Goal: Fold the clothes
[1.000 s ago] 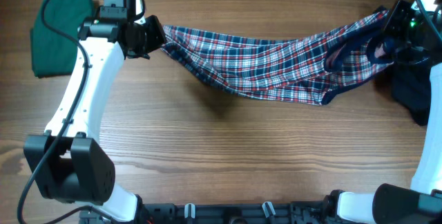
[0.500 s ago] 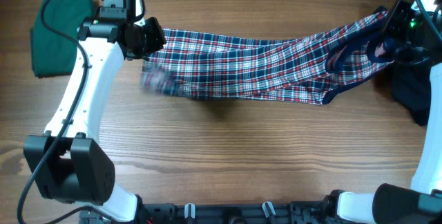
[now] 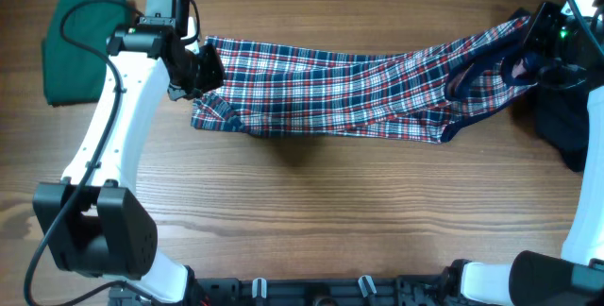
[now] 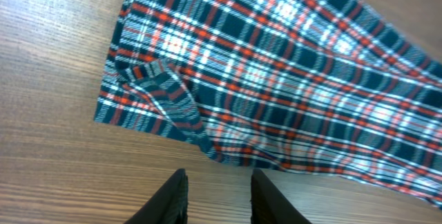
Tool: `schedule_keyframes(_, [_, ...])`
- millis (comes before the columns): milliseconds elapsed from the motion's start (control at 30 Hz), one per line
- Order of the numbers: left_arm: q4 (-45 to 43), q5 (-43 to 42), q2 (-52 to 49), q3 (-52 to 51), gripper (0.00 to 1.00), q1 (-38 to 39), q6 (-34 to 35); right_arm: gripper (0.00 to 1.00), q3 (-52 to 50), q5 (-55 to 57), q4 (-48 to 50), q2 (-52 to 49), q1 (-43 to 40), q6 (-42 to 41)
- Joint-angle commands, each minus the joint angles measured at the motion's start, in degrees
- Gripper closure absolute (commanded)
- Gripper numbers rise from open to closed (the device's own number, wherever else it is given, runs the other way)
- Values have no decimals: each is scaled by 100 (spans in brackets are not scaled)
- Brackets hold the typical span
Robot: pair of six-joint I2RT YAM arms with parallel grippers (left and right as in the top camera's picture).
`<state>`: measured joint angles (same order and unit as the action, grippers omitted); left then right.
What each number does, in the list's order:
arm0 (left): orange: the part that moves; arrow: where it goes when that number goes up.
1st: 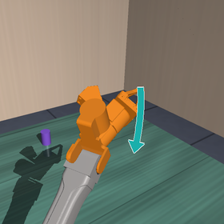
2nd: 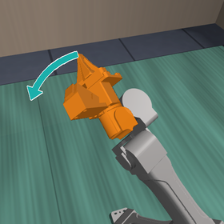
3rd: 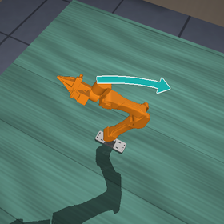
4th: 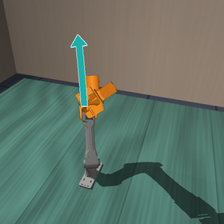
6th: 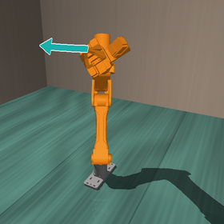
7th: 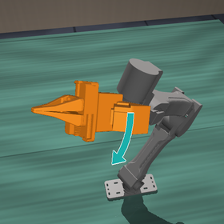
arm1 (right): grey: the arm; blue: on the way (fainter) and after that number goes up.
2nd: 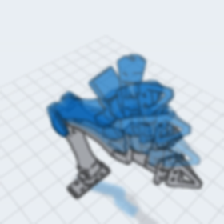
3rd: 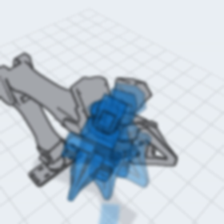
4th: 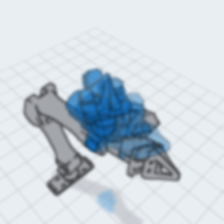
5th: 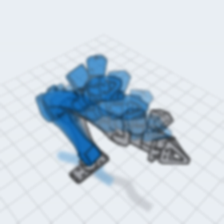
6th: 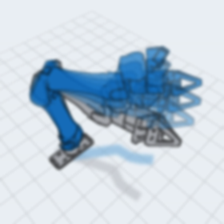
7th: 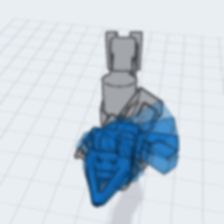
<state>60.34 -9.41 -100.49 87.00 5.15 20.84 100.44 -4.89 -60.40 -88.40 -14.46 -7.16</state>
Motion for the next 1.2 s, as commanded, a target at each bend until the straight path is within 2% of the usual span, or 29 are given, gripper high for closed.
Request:
schedule_keyframes(0, [-142, 136, -308, -343, 66, -11, -96, 96, 127, 13, 55, -55, -20, 120])
schedule_keyframes(200, [-634, 400, -765, -494, 47, -11, -116, 96, 127, 13, 59, -55, -20, 120])
schedule_keyframes(300, [-929, 505, -994, -494, 42, -11, -116, 96, 127, 13, 61, -55, -17, 116])
schedule_keyframes(767, [-1305, 697, -1884, -494, 39, -11, -92, 96, 127, 13, 76, -55, -20, 111])
schedule_keyframes(833, [-1333, 699, -1884, -494, 41, -11, -92, 96, 127, 13, 79, -55, -20, 111])
schedule_keyframes(867, [-1346, 699, -1884, -494, 47, -11, -92, 96, 127, 13, 79, -55, -20, 109])
schedule_keyframes(900, [-1351, 699, -1884, -494, 55, -11, -92, 96, 127, 13, 81, -55, -17, 109])
schedule_keyframes(967, [-1349, 695, -1884, -494, 82, -11, -92, 96, 127, 13, 81, -57, -17, 101])
schedule_keyframes(1033, [-1346, 693, -1882, -492, 96, -11, -92, 96, 127, 13, 76, -63, -17, 101])
schedule_keyframes(1167, [-1335, 693, -1878, -472, 96, -11, -68, 96, 127, 13, 35, -63, -17, 101])
